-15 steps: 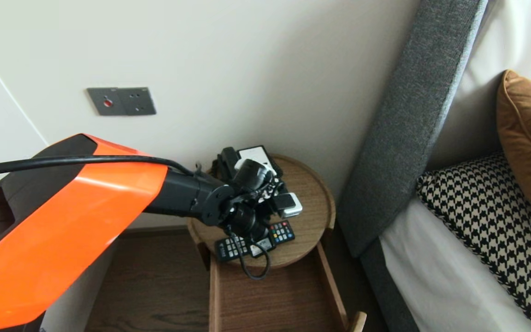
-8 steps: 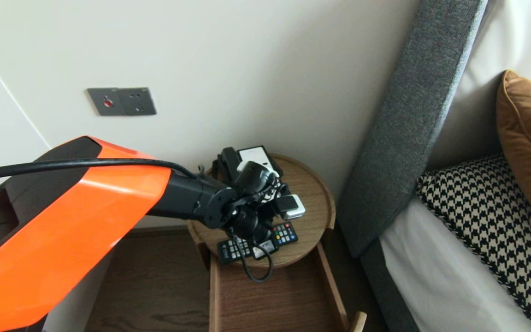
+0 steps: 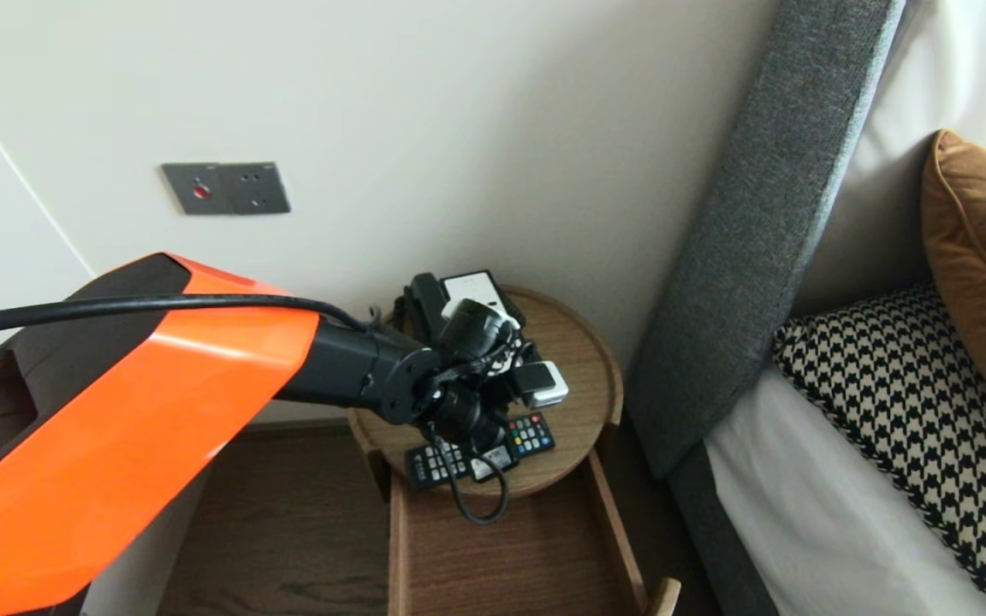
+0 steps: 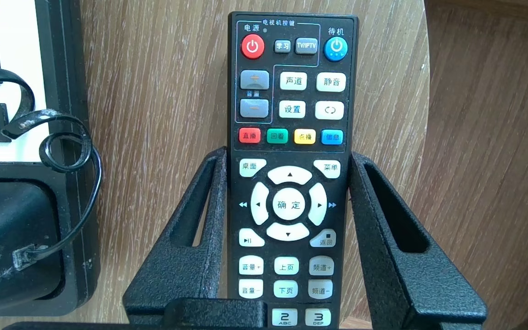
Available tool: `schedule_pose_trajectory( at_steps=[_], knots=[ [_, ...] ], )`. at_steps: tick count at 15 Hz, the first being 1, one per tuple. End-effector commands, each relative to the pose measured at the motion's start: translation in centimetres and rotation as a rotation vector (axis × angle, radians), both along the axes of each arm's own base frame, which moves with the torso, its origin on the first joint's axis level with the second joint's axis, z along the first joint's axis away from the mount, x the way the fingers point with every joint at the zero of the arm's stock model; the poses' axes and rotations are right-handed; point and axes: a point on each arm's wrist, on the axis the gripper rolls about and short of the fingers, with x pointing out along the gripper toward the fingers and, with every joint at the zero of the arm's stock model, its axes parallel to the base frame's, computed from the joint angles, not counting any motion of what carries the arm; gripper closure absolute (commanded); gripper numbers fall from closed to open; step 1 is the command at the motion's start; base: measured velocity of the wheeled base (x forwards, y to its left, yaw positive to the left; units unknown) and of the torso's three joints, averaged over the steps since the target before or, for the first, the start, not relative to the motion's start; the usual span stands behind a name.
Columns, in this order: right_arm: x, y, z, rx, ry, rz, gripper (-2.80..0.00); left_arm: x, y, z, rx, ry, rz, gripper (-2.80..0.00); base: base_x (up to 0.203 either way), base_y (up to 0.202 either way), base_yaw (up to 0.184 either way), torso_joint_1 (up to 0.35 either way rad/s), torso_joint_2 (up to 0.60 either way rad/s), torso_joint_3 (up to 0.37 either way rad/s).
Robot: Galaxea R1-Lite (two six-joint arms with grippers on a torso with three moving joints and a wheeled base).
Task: Take the remote control out of the drawer one by one and place them on the table
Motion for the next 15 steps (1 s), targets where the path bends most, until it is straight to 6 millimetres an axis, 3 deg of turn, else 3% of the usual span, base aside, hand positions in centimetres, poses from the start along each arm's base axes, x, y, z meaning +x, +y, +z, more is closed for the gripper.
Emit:
schedule_pose_trajectory(
  at_steps=[1, 2, 3, 9, 12, 15],
  knots=[
    [0.0, 0.0, 0.0, 0.000, -0.001, 0.000, 0.00, 0.0, 0.0, 0.0, 0.001, -0.002, -0.003, 0.00, 0.000, 0.000, 0.000, 0.000, 0.00, 0.000],
    [0.0, 0.0, 0.0, 0.000, 0.000, 0.000, 0.00, 0.0, 0.0, -0.1, 0.003, 0.000, -0.003, 0.00, 0.000, 0.000, 0.000, 0.000, 0.00, 0.000],
    [0.0, 0.0, 0.0, 0.000, 0.000, 0.000, 0.00, 0.0, 0.0, -0.1, 0.002, 0.000, -0.003, -2.80, 0.000, 0.000, 0.000, 0.000, 0.00, 0.000],
    [0.0, 0.0, 0.0, 0.000, 0.000, 0.000, 0.00, 0.3, -0.3, 0.8, -0.025, -0.025, 0.003, -2.80, 0.000, 0.000, 0.000, 0.000, 0.00, 0.000],
    [0.0, 0.0, 0.0, 0.000, 0.000, 0.001, 0.00, 0.0, -0.2, 2.6, -0.065, -0.047, 0.016, -2.80, 0.000, 0.000, 0.000, 0.000, 0.00, 0.000],
    [0.0, 0.0, 0.0, 0.000, 0.000, 0.000, 0.00, -1.7, 0.4, 4.9, -0.103, -0.060, 0.020, -2.80, 0.000, 0.000, 0.000, 0.000, 0.00, 0.000]
  ],
)
